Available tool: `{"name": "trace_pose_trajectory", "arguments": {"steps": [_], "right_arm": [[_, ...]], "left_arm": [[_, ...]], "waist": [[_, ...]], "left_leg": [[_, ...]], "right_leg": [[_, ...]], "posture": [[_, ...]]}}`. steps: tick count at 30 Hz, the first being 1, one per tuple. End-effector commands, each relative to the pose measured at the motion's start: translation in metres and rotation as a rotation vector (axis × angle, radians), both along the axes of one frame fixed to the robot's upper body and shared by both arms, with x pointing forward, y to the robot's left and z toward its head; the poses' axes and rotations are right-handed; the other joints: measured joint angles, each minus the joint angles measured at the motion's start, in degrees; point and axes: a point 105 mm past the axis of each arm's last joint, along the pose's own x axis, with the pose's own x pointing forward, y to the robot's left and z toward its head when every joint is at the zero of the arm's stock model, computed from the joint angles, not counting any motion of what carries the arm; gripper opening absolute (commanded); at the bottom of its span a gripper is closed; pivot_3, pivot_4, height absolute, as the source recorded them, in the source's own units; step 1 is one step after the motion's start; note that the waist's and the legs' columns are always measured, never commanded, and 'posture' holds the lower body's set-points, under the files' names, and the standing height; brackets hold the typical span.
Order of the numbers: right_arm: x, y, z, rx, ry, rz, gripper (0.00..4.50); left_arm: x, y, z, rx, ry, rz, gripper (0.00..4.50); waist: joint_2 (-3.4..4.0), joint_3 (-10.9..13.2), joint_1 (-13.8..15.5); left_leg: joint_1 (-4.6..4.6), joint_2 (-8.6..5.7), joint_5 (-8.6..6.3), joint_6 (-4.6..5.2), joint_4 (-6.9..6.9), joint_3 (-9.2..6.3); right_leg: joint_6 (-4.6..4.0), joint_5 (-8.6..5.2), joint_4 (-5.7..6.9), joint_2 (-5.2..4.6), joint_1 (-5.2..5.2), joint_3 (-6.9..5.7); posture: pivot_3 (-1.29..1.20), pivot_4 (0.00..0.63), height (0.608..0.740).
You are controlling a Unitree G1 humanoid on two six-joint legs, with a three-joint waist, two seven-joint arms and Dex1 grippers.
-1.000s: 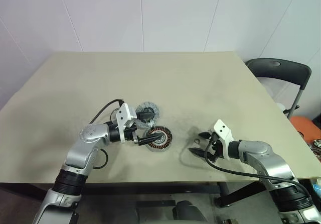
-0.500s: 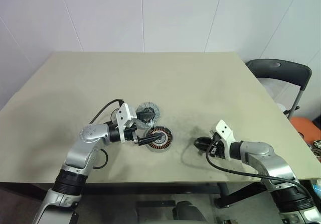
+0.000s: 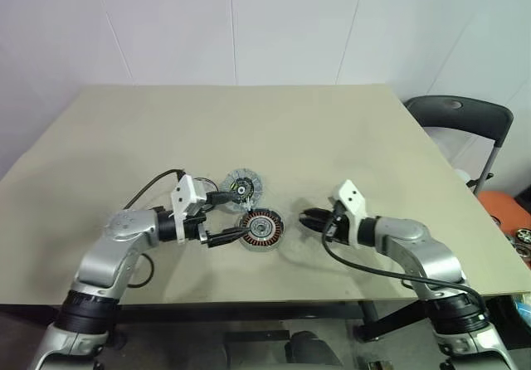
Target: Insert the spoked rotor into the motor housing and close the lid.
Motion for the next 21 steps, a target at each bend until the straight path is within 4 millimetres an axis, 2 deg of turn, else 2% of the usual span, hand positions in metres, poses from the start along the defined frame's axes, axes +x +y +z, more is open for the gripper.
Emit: {"name": "trace_pose_trajectory", "arguments": {"steps": [1, 9, 16, 21], "right_arm": [[0.002, 0.017, 0.013, -0.007, -0.040, 0.038, 0.67], [0.008, 0.037, -0.001, -0.125, -0.024, 0.104, 0.67], [0.010, 0.065, 0.006, -0.096, -0.040, 0.170, 0.67], [0.004, 0.070, 0.003, -0.108, -0.021, 0.215, 0.67]], "left_arm": [[-0.005, 0.000, 0.013, -0.002, -0.042, -0.010, 4.50], [-0.009, 0.006, 0.002, 0.064, -0.020, 0.010, 4.50], [-0.010, 0.010, -0.004, 0.097, -0.013, 0.024, 4.50], [-0.010, 0.009, -0.004, 0.094, -0.017, 0.029, 4.50]], "waist": [[0.00, 0.00, 0.36], [0.00, 0.00, -0.16], [0.01, 0.00, -0.05], [0.01, 0.00, 0.05]], "left_leg": [[-0.02, -0.01, 0.00, 0.00, 0.01, 0.00], [0.04, -0.01, 0.00, 0.00, 0.06, 0.01], [-0.03, 0.01, 0.00, 0.00, -0.05, 0.01], [-0.03, 0.01, 0.00, 0.00, -0.01, 0.01]], "right_leg": [[-0.01, 0.00, -0.02, -0.02, 0.00, 0.00], [-0.04, -0.01, 0.00, 0.00, 0.00, 0.00], [-0.03, 0.00, 0.00, 0.00, -0.11, -0.01], [-0.03, 0.00, 0.00, 0.00, -0.09, -0.01]], "posture": [[0.00, 0.000, 0.740], [0.00, 0.000, 0.740], [0.00, 0.000, 0.740], [0.00, 0.000, 0.740]]}}
